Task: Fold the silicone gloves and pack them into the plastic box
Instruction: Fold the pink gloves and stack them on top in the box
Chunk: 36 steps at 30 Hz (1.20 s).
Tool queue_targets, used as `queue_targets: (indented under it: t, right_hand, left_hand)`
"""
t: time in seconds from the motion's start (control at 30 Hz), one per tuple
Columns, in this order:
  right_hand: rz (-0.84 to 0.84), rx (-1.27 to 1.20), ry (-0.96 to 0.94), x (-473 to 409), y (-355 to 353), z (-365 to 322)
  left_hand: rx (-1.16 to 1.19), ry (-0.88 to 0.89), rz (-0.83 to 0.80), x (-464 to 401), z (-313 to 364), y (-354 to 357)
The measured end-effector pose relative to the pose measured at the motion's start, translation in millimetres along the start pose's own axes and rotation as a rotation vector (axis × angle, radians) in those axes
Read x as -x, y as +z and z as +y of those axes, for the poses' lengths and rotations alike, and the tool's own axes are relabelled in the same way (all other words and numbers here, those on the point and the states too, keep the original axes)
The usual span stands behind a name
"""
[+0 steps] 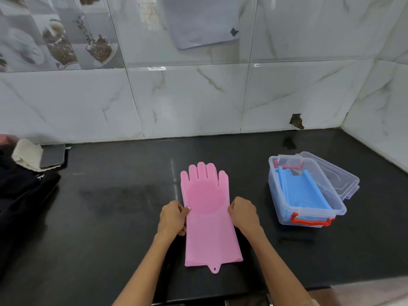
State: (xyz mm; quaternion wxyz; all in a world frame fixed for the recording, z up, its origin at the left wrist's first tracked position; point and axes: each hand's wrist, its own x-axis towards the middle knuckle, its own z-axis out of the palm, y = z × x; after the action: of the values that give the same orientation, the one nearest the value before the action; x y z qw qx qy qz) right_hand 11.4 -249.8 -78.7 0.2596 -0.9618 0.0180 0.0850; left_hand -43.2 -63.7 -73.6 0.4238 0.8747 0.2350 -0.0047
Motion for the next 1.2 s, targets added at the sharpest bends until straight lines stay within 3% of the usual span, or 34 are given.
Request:
queue_targets:
  t: [0.47, 0.6, 0.73, 0.8, 0.87, 0.9, 0.93, 1.03, 1.07, 1.13, 1.2]
  right_hand:
    - [0.034, 0.15, -0.22, -1.7, -11.9, 5.9]
    - [0.093, 0.128, -0.462, 5.4, -21.4, 14.1]
    - [-0.097, 0.439, -0.71, 2.0, -37.7, 28.3]
    - [-0.09, 0.577, -0.885, -1.1, -44.0, 31.5]
    - [-0.16, 0.586, -0.938, -5.9, -49.8, 32.5]
    - [-0.206, 0.607, -0.943, -9.0, -50.1, 31.5]
    - [-0.214, 0.624, -0.965, -11.9, -50.3, 30.1]
    - [-0.258, 0.628, -0.984, -18.5, -50.0, 27.3]
    - [-0.264, 0.603, -0.989, -19.6, -48.4, 26.3]
    - [-0.278, 0.596, -1.007, -22.7, -47.0, 25.1]
    - [-0.306, 0.56, -1.005, -24.7, -46.3, 25.8]
  left_hand:
    - [-0.102, 0.205, 0.193, 19.7, -7.8, 6.6]
    - [-0.301, 0.536, 0.217, 18.5, -18.7, -3.2]
    - [-0.662, 0.767, -0.04, 4.8, -27.8, -22.0]
    - [-0.883, 0.792, -0.174, -8.0, -34.7, -29.1]
    - [-0.97, 0.895, -0.236, -16.3, -34.1, -45.4]
    - [-0.967, 0.971, -0.178, -19.0, -31.4, -37.8]
    - [-0.952, 1.042, -0.015, -16.3, -21.1, -24.0]
    - [-0.568, 0.66, 0.059, -1.1, 37.2, 26.6]
    - [-0.513, 0.554, 0.15, -8.6, 52.3, 40.8]
    - [-0.533, 0.416, 0.433, -33.4, 68.1, 66.9]
    - [-0.523, 0.383, 0.587, -52.9, 67.7, 73.8]
